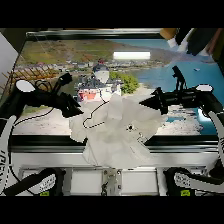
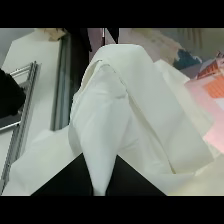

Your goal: Fold the clothes and pants, and hang the long-sleeved shirts on hangers.

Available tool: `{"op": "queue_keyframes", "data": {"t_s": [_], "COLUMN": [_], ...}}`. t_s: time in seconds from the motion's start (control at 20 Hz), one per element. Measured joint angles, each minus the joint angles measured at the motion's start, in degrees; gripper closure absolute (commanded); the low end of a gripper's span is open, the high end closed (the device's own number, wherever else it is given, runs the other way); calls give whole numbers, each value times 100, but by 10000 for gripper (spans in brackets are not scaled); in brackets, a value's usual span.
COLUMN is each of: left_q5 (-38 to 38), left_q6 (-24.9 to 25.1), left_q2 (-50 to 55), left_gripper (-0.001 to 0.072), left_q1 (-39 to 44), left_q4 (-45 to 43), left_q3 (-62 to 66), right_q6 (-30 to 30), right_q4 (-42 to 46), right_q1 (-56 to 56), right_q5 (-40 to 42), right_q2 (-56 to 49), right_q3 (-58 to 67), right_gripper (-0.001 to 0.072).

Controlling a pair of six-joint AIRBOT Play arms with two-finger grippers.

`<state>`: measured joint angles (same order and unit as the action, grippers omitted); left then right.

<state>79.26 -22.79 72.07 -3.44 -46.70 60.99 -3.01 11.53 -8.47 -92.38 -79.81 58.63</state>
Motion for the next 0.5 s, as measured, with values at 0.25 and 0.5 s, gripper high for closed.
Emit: {"op": "queue_keyframes", "data": {"t_s": [0.25, 0.5], "left_q5": [-247, -743], "left_q6": [-1027, -2494], "left_q2": [-553, -1080], "left_gripper": [285, 269], "left_q1": [-680, -999], "left_q4": [-11, -20], "left_q3": [0, -103], "right_q6": [107, 138], "right_q4": [-896, -1298], "right_q1": [-4, -11], "right_q5": [24, 437], "right_q2": [61, 420], "right_q3": [4, 4], "right_gripper": [705, 704]}}
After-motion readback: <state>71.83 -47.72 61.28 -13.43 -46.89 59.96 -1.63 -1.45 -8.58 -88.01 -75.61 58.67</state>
